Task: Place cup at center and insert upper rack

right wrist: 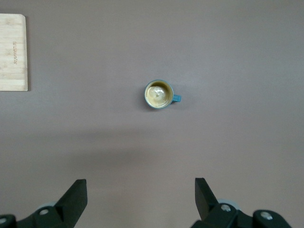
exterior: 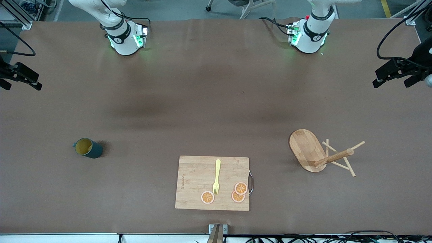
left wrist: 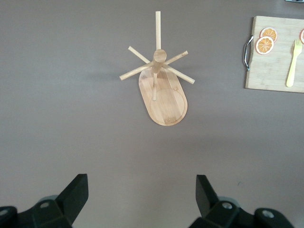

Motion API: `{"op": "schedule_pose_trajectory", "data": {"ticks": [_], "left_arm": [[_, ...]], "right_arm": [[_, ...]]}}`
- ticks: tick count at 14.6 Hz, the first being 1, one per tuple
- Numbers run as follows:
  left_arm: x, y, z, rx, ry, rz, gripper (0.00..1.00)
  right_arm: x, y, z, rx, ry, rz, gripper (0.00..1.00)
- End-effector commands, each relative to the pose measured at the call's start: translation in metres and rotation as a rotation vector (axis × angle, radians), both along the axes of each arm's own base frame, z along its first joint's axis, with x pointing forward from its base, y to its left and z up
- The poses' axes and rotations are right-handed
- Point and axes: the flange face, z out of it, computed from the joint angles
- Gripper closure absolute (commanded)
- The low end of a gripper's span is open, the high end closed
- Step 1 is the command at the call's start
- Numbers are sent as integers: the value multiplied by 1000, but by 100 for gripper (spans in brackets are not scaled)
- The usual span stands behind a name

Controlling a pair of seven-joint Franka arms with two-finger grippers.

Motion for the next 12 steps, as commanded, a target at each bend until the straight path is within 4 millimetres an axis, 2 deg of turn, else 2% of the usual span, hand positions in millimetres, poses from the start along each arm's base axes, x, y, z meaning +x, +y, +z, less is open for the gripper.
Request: {"op": "schedule_pose_trajectory", "data": {"ticks": [1,2,7,12], "left_arm": [[-3,1,6,12,-7,14,0],[-3,2,6,12,-7,16,0],[-3,3,6,12,-7,16,0],[-3,0,6,12,-7,11,0]], "right_arm": [[8,1,-14,-19,13,5,0],[15,3,-26,-31,35,9,0],[57,4,-115,-25,187,-4,0],[92,9,-184,-49,224,15,0]]}}
